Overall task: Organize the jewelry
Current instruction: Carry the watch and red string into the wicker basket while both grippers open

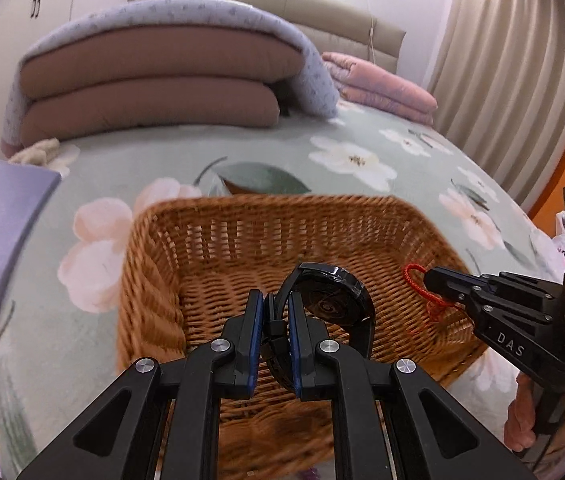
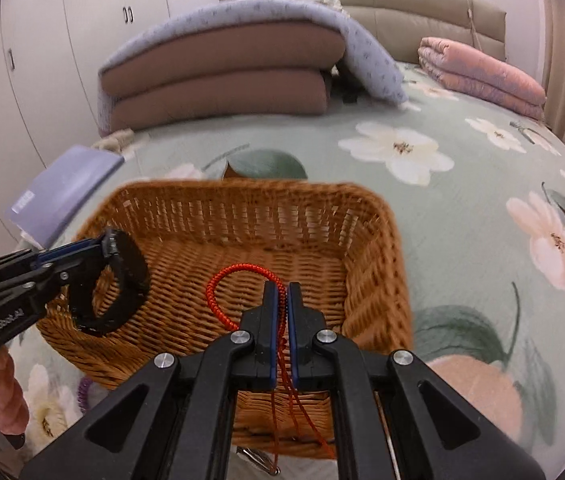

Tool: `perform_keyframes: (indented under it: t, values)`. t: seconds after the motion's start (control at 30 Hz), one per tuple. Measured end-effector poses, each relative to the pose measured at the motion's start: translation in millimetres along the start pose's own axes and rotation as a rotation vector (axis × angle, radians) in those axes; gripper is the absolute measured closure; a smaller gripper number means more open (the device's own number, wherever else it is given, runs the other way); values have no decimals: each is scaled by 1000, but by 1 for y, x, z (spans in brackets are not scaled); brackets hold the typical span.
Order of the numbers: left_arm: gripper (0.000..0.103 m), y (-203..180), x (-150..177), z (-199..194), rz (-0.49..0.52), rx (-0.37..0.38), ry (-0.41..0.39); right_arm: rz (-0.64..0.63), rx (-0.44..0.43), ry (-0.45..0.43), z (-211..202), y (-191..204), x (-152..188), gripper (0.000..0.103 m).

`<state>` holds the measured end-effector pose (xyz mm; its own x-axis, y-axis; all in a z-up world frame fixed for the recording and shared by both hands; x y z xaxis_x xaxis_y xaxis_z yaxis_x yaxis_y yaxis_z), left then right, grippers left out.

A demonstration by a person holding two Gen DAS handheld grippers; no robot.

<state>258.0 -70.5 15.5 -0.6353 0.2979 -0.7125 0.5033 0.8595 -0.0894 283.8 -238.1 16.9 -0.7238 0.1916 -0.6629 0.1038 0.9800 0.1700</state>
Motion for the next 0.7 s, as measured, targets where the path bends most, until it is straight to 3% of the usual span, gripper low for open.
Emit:
perform_keyframes:
  t: [0.2, 0.37, 0.53, 0.6, 0.67, 0.7]
  values:
    - [84, -3, 5, -2, 17, -2, -15, -10, -10, 9, 3, 0, 6, 96]
    - [83, -5, 1, -47, 10, 25, -95, -12, -20, -24, -19, 1, 8, 96]
    - [82, -6, 19, -116, -14, 82, -197, -17, -89, -95, -78, 8, 22, 95]
    - [77, -6, 34, -149, -21, 80, -254, -24, -107, -133, -102, 10, 31, 94]
    - [49, -5, 49, -173, -31, 80, -287, -33, -122, -176, -129, 11, 48, 93]
    - [43, -5, 61, -188, -42, 74, -312, -32, -125, -189, -138, 11, 56, 90]
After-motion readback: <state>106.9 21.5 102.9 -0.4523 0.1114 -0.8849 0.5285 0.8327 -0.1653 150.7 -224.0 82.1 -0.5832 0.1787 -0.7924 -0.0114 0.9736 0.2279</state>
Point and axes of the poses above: each gripper's, at about its wrist camera, not at the fingertips, and z roughly the way its jaws point, y to its left, x to its underside, the point moved 3 cm from there along z, roughly the way its jaws point, and after that the axes turned 9 degrees about z, right-handed, at the moved point
